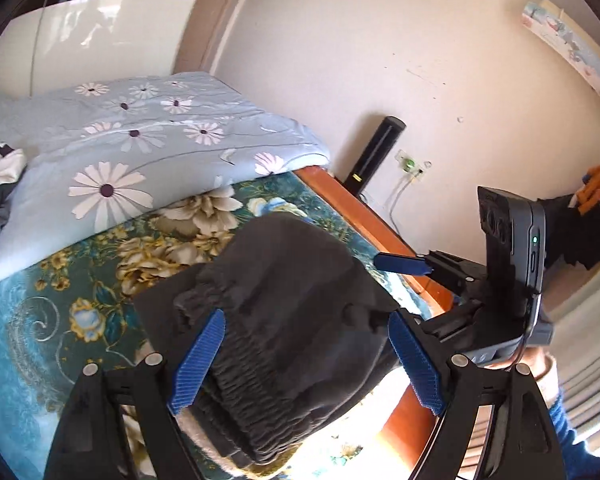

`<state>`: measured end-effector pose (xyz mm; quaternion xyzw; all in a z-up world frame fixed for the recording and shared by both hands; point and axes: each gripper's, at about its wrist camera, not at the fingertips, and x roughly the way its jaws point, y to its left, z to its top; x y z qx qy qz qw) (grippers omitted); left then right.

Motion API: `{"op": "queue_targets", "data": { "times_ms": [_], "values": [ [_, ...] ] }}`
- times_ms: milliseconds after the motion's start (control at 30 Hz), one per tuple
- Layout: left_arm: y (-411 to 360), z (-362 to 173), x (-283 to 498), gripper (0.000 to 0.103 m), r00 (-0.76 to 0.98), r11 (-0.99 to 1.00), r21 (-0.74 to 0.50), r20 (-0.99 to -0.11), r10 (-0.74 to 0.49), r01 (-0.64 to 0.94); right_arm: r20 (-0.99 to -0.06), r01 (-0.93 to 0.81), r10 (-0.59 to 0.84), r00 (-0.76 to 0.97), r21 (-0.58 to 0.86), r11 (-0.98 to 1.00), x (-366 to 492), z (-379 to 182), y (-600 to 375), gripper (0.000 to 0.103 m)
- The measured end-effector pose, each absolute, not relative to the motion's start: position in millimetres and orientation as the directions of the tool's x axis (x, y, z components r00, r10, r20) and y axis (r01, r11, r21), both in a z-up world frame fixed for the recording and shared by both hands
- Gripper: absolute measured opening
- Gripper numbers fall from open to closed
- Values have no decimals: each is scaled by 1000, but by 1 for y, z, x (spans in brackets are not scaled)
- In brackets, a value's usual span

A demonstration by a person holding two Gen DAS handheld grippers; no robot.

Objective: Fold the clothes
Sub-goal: 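Carry the sweatpants with both grippers and lower them onto the yellow knit stack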

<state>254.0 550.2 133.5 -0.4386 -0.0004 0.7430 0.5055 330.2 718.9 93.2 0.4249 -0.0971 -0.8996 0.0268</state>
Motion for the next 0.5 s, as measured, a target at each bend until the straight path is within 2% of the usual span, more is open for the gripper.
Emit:
{"op": "queue_targets", "data": {
  "times_ms": [133, 367, 500],
  "values": [
    [563, 106, 250, 86, -127, -533, -388, -708, 694, -752, -719, -69, 18, -695, 41, -997, 351, 83, 698, 94],
    [562, 72, 246, 86, -80, -549, -435, -729, 680, -714, -726, -75, -6, -688, 79, -994, 359, 38, 698, 95],
    [557, 64, 253, 86, -94, -559, -412, -740, 666, -720, -716, -70, -13, -698, 86, -994, 363, 29, 696, 95]
  ]
}}
